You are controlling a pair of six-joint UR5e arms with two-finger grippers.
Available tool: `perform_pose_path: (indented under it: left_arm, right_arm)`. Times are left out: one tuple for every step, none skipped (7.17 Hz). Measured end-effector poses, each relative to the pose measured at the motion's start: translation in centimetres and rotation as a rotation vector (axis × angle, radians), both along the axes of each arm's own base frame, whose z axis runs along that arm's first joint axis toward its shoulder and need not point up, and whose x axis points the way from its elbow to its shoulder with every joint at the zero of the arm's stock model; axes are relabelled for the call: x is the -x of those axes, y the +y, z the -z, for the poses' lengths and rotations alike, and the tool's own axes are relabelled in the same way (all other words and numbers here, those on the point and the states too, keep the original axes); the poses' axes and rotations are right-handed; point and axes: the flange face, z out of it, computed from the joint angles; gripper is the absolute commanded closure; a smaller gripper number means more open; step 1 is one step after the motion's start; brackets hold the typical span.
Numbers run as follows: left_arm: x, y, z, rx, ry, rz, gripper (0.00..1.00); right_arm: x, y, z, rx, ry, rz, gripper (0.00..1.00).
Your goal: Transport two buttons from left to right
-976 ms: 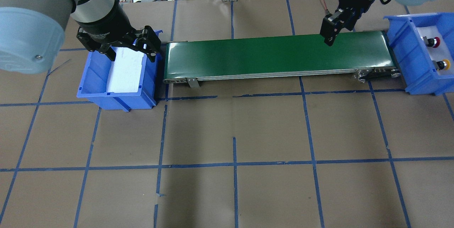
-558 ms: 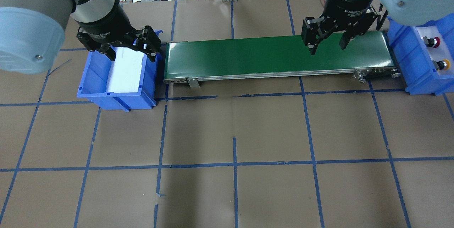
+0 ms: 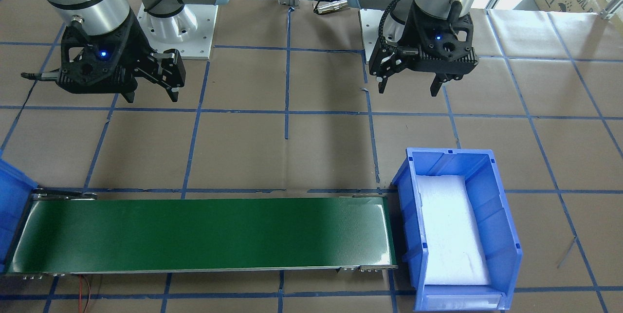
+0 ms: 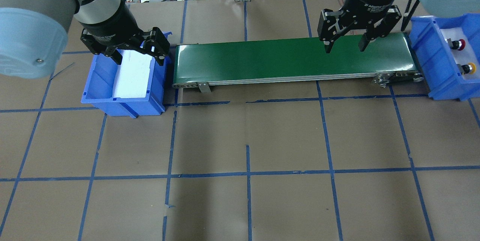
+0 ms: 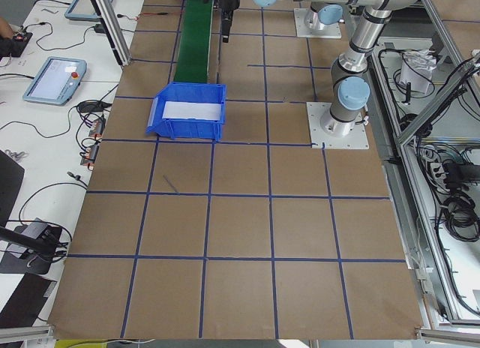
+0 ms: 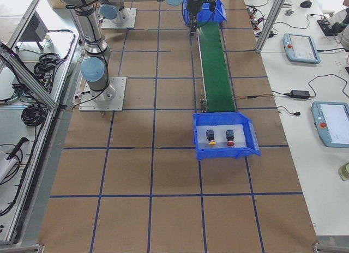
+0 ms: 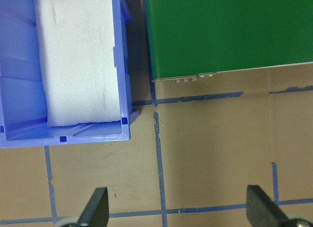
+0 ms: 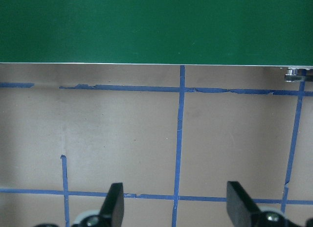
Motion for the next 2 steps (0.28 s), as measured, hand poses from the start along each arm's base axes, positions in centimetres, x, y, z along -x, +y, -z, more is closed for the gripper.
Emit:
perform_pose_path:
  left_arm:
    - [0.00,0.00,0.00,0.000,0.000,0.000,0.00]
    - [0.00,0.00,0.02,-0.001,0.000,0.000,0.00]
  right_arm:
    - [0.15,-0.24,0.13,-0.001,0.002,-0.026,0.21]
    - [0.35,-0.44,0.25,-0.001,0.008,-0.038,0.21]
